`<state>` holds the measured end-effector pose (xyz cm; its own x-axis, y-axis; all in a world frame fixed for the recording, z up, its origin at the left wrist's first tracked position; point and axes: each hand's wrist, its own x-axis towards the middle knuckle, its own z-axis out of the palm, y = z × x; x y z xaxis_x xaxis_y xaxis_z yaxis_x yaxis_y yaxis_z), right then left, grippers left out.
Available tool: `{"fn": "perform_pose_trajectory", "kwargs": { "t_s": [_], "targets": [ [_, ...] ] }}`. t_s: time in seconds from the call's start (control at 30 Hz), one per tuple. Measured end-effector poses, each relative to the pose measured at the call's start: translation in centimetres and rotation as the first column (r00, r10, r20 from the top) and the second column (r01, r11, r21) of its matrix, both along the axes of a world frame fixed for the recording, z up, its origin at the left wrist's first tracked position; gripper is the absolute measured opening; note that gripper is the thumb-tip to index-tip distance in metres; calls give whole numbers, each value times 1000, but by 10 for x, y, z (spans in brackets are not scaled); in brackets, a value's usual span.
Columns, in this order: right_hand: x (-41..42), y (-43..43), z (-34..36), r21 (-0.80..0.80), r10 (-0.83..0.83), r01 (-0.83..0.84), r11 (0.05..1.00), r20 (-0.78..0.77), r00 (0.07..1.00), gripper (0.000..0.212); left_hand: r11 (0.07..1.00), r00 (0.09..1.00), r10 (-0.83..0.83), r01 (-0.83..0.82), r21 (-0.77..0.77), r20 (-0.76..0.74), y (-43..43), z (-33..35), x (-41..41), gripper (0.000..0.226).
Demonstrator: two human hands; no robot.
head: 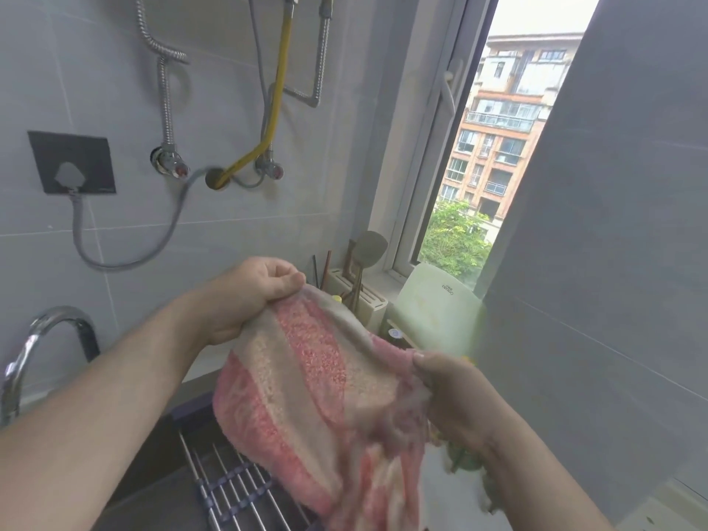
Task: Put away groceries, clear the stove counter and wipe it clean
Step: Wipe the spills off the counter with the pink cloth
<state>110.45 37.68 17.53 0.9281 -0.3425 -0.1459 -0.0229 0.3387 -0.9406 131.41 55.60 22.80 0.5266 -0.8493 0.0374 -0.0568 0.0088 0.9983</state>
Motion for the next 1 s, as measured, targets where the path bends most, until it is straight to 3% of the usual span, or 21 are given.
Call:
{"fn": "perform_pose_trajectory", "kwargs": {
  "t_s": [0.1,0.2,0.3,0.37,0.43,0.5,0.57,0.7,0.77,0.87,1.0],
  "targets": [
    [8,3,-3,-71,-148,150,986,32,989,17,997,995,71,-68,-47,70,-10,15,-11,26],
    [11,0,1,-163,-155,165,973,75,985,29,988,997,66,-72,-133,-46,-19,29,-19,27],
    [9,-3,-10,-423,-24,17,906,-11,1000,27,954,959,5,-90,-287,-284,-34,52,-30,30],
    [6,9,-29,-511,87,-168,843,-178,980,18,935,939,-28,-97,-342,-343,-46,69,-37,32],
    [4,24,-50,-536,114,-253,806,-278,954,26,930,939,-14,-115,-350,-344,-57,84,-41,32],
    [3,33,-60,-474,91,-199,858,-240,966,33,923,937,15,-147,-355,-349,-63,93,-40,30],
    [2,39,-56,-316,36,-98,944,-198,980,41,919,933,68,-196,-342,-352,-65,97,-35,28],
    [-10,41,-24,-216,-45,13,976,-144,989,22,866,898,277,-388,-315,-343,-62,87,-4,23],
    [-13,42,-2,-109,-31,26,994,-44,999,11,856,865,361,-456,-244,-349,-60,67,14,22],
    [-8,55,40,78,6,-20,997,168,986,23,867,858,470,-492,-72,-209,-57,13,28,26],
    [9,59,70,186,-45,-14,982,311,949,15,919,922,381,-369,135,-75,-41,-58,10,11]
  ]
}}
